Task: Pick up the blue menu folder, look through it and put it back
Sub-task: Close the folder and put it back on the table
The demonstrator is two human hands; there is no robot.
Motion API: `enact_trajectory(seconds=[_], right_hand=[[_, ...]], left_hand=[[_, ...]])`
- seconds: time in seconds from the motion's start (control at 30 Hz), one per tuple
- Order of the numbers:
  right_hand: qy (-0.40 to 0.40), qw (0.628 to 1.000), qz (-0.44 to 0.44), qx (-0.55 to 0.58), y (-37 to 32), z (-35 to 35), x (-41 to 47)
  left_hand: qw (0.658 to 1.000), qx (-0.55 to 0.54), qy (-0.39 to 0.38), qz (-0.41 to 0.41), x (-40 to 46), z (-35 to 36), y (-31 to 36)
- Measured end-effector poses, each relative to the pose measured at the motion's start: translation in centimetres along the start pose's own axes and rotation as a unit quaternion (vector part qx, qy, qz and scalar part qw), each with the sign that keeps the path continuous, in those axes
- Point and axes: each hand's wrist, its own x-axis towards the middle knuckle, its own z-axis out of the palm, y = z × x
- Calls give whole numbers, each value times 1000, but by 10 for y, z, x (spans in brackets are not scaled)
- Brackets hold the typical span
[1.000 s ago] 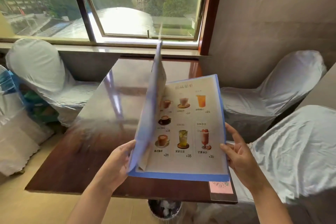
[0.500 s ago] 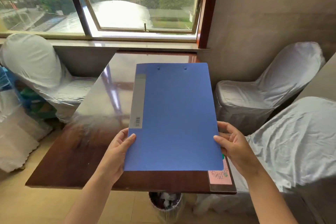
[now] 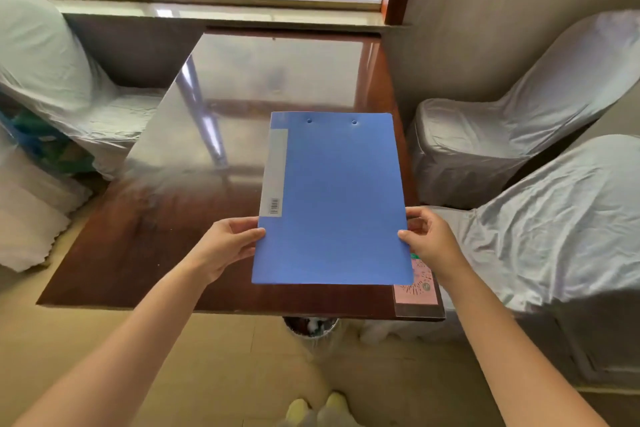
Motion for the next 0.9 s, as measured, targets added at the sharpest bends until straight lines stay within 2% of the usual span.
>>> enact_trajectory(seconds=[0.2,0.4,0.57,0.7,0.87,0.9], right_hand=[[18,983,61,-169,67,37,16],[9,934,79,-349,106,65,20],[23,886,99,-452,115,68,18],[17,859,74,-507,116,66,13],[28,857,2,-515,115,60,7],[26,861,-22,-508,114,60,4]], left_hand=[[997,17,39,-71,32,11,-65],[990,92,51,-91,46,20,-113],[981,170,65,-72,47,26,-118],[954,291,74,-9,46,34,-118],[925,339,171,7,41,42,-121],[913,359,192,39,37,44,-121]])
